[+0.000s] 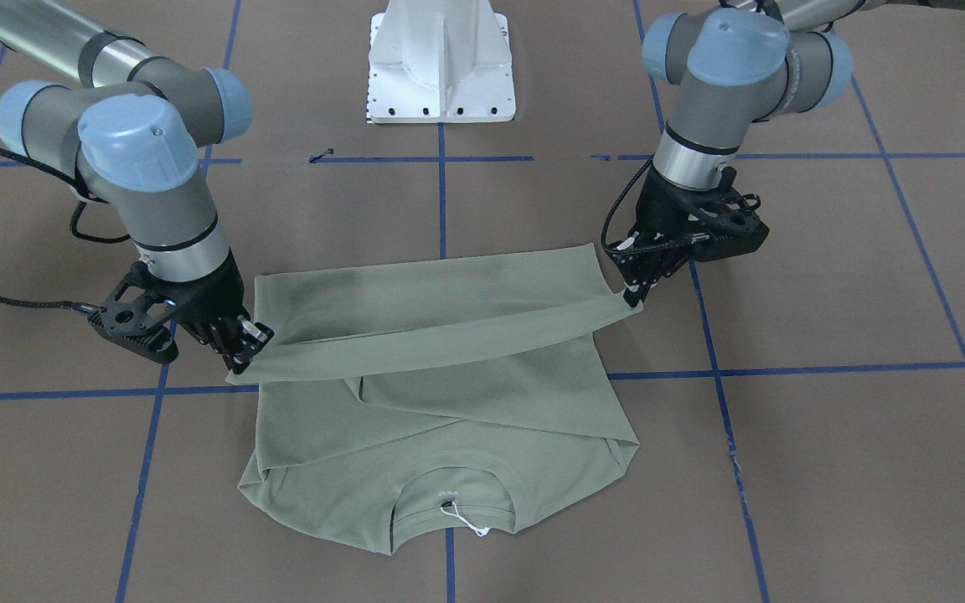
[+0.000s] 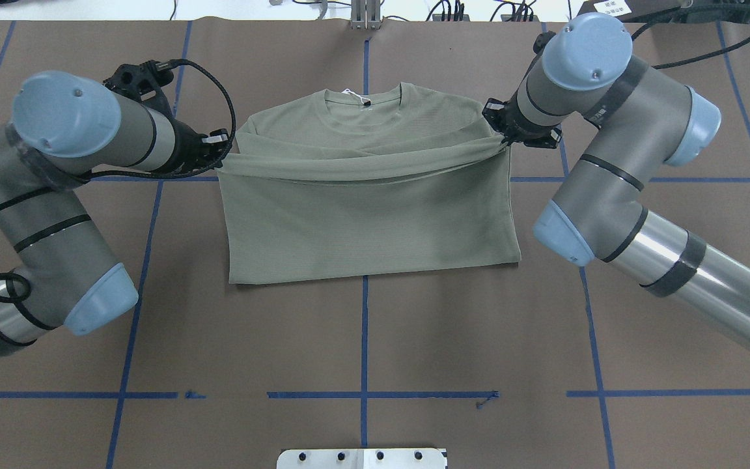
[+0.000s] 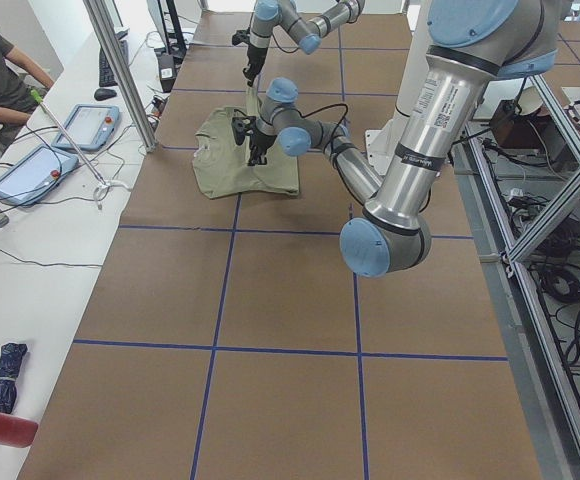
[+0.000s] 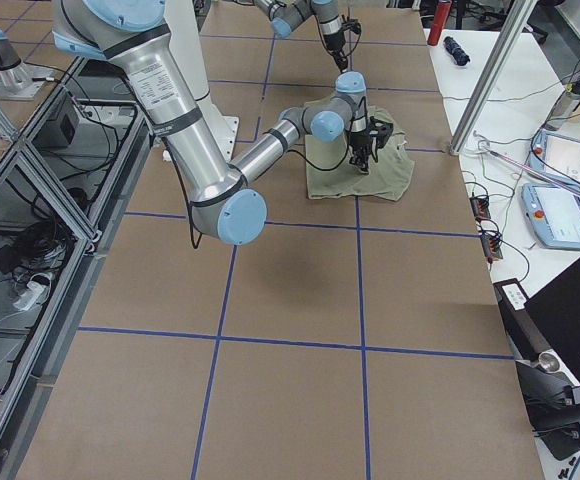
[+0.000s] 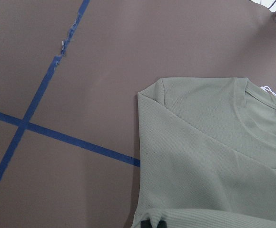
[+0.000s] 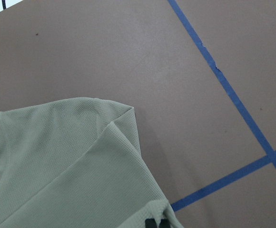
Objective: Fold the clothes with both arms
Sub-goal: 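Lift both hem corners and fold them toward the collar, then open both grippers and raise them off the folded shirt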
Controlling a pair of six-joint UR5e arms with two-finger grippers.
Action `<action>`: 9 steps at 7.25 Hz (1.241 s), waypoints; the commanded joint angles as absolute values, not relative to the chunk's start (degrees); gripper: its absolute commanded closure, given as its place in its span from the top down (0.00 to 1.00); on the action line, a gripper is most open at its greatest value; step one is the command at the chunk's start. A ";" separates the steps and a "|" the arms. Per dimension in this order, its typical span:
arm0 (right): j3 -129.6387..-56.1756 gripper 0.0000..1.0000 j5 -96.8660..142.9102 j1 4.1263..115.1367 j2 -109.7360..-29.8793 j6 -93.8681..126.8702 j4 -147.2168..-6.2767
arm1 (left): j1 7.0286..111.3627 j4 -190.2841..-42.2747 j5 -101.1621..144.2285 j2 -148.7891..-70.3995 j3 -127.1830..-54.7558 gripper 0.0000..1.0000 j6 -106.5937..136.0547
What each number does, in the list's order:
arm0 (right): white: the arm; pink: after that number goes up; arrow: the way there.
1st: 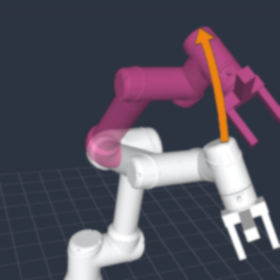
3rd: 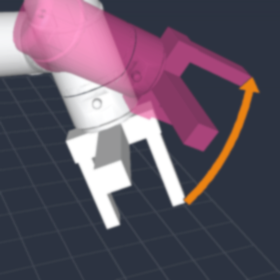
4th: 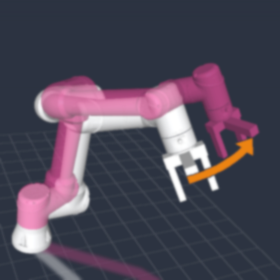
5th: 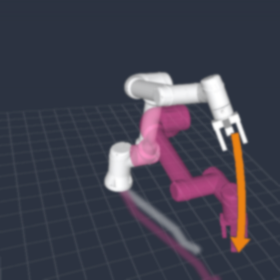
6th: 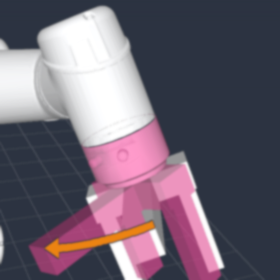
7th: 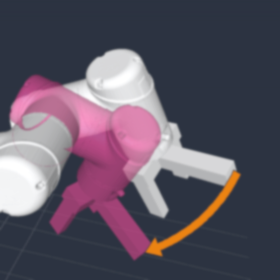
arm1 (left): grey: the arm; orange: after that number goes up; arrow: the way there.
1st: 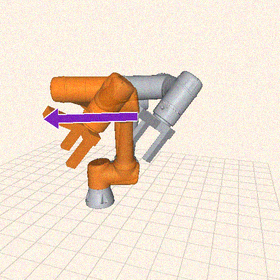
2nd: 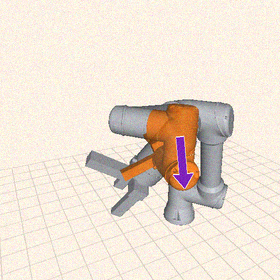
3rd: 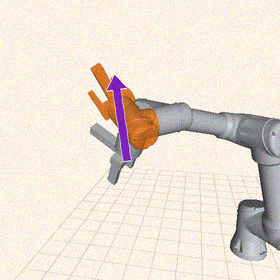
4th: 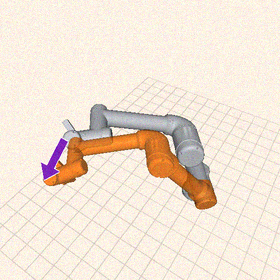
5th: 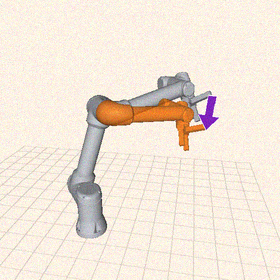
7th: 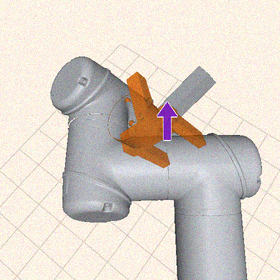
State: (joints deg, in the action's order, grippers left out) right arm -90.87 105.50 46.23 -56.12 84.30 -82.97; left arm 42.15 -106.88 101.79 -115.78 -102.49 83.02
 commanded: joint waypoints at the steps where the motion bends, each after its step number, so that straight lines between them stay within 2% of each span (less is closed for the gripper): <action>1: -80.29 0.00 105.38 47.36 -52.39 82.80 -76.95 | 43.41 -117.19 99.68 -118.55 -91.29 0.00 82.79; 2: -77.11 0.00 105.38 47.72 -51.16 82.71 -75.08 | 43.77 -119.86 99.49 -119.61 -87.40 0.00 82.79; 6: -72.52 0.00 105.12 48.25 -48.69 80.51 -74.97 | 44.38 -120.06 98.61 -120.41 -86.49 0.00 80.77; 7: -71.55 0.11 104.68 48.16 -48.43 80.07 -74.88 | 44.30 -120.41 98.61 -120.85 -85.35 0.00 80.77; 8: -69.45 0.34 104.50 48.08 -46.43 80.07 -74.88 | 44.30 -122.41 98.61 -121.20 -83.25 0.04 80.77; 9: -66.30 0.36 104.41 47.99 -43.80 80.07 -74.88 | 44.38 -124.43 98.61 -121.11 -81.67 0.07 80.77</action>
